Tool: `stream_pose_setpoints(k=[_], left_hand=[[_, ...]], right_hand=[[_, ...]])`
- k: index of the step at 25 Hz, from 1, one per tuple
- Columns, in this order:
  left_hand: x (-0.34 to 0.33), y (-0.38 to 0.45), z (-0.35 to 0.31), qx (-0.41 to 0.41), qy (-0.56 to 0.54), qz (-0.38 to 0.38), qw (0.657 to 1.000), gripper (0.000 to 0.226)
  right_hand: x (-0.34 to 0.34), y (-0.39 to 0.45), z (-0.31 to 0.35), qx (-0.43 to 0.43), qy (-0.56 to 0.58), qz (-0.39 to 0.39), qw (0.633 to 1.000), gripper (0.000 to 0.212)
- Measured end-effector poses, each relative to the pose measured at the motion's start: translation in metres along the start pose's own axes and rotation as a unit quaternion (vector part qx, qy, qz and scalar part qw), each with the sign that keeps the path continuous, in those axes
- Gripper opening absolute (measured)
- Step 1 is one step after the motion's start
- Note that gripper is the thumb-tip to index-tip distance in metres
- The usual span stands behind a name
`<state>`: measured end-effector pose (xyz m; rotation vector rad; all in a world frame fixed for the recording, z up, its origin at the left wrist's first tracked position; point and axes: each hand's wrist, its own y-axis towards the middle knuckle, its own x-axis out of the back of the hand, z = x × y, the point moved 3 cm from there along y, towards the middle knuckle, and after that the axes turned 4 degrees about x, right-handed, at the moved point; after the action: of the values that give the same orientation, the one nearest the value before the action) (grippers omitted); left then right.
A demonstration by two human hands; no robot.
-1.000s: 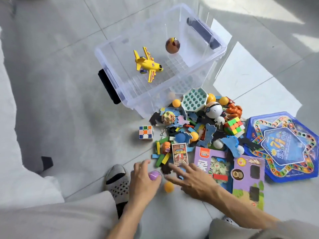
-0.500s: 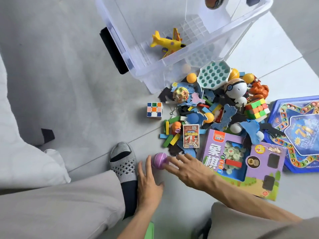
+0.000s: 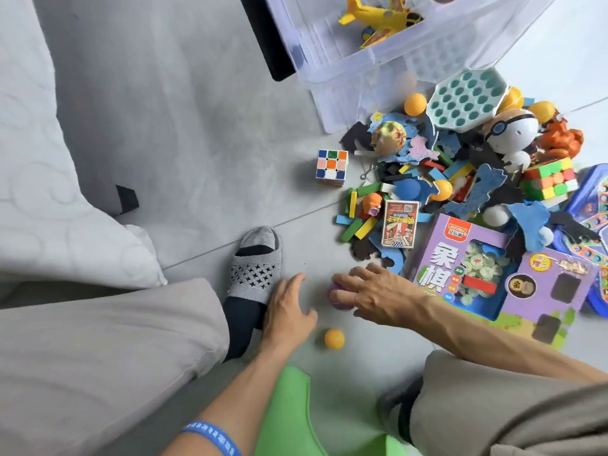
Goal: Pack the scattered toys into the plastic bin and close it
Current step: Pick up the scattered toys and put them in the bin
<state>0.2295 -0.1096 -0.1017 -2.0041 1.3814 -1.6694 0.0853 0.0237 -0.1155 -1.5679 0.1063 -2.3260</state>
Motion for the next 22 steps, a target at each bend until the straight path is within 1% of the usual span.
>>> stream_pose_setpoints(k=[1, 2, 3, 4, 5, 6, 8, 10, 12, 13, 14, 15, 16, 17, 19, 20, 21, 22], left_hand=[[-0.005, -0.006, -0.004, -0.004, 0.037, 0.037, 0.999, 0.068], [-0.014, -0.014, -0.009, -0.005, 0.083, 0.081, 0.993, 0.070], [-0.027, -0.024, -0.012, -0.005, 0.126, 0.120, 0.985, 0.073], [-0.040, -0.033, -0.014, -0.011, 0.160, 0.146, 0.976, 0.074], [-0.053, -0.041, -0.016, -0.026, 0.183, 0.154, 0.971, 0.071], [-0.064, -0.047, -0.019, -0.041, 0.197, 0.150, 0.968, 0.064], [-0.082, -0.053, -0.022, -0.071, 0.204, 0.128, 0.968, 0.045], [-0.089, -0.055, -0.022, -0.087, 0.162, 0.098, 0.978, 0.035], [-0.080, -0.050, -0.034, -0.078, 0.026, 0.046, 0.996, 0.031], [-0.065, -0.044, -0.048, -0.070, -0.058, -0.005, 0.996, 0.032], [-0.042, -0.035, -0.069, -0.056, -0.143, -0.072, 0.986, 0.034], [-0.009, -0.025, -0.098, -0.048, -0.223, -0.142, 0.963, 0.036], [0.031, -0.013, -0.131, -0.063, -0.290, -0.204, 0.933, 0.037], [0.074, -0.002, -0.166, -0.096, -0.339, -0.251, 0.902, 0.038], [0.159, 0.018, -0.230, -0.187, -0.378, -0.314, 0.851, 0.039], [0.195, 0.028, -0.253, -0.220, -0.369, -0.325, 0.842, 0.043], [0.225, 0.037, -0.271, -0.237, -0.337, -0.325, 0.852, 0.051], [0.244, 0.052, -0.282, -0.245, -0.273, -0.319, 0.874, 0.061]], right_hand=[[-0.001, -0.001, 0.004, 0.002, -0.003, 0.000, 1.000, 0.035], [0.001, -0.002, 0.004, -0.010, 0.004, -0.009, 1.000, 0.028], [0.005, -0.004, 0.000, -0.038, 0.022, -0.025, 0.999, 0.028], [0.010, -0.009, -0.004, -0.076, 0.051, -0.043, 0.995, 0.034], [0.013, -0.016, -0.009, -0.118, 0.082, -0.058, 0.988, 0.043], [0.015, -0.025, -0.014, -0.161, 0.112, -0.073, 0.978, 0.051], [0.020, -0.045, -0.022, -0.249, 0.184, -0.106, 0.945, 0.058], [0.027, -0.066, -0.025, -0.318, 0.281, -0.151, 0.893, 0.058], [0.047, -0.082, -0.028, -0.343, 0.361, -0.213, 0.841, 0.053], [0.067, -0.087, -0.031, -0.345, 0.384, -0.255, 0.818, 0.050], [0.097, -0.090, -0.036, -0.336, 0.392, -0.309, 0.799, 0.048], [0.134, -0.089, -0.043, -0.318, 0.385, -0.369, 0.784, 0.047], [0.176, -0.085, -0.055, -0.295, 0.364, -0.427, 0.773, 0.048], [0.220, -0.079, -0.070, -0.278, 0.343, -0.471, 0.763, 0.049], [0.300, -0.062, -0.109, -0.271, 0.332, -0.522, 0.738, 0.056], [0.332, -0.053, -0.130, -0.290, 0.347, -0.523, 0.722, 0.063], [0.355, -0.047, -0.145, -0.321, 0.358, -0.509, 0.714, 0.071], [0.362, -0.048, -0.157, -0.348, 0.356, -0.489, 0.716, 0.075]])
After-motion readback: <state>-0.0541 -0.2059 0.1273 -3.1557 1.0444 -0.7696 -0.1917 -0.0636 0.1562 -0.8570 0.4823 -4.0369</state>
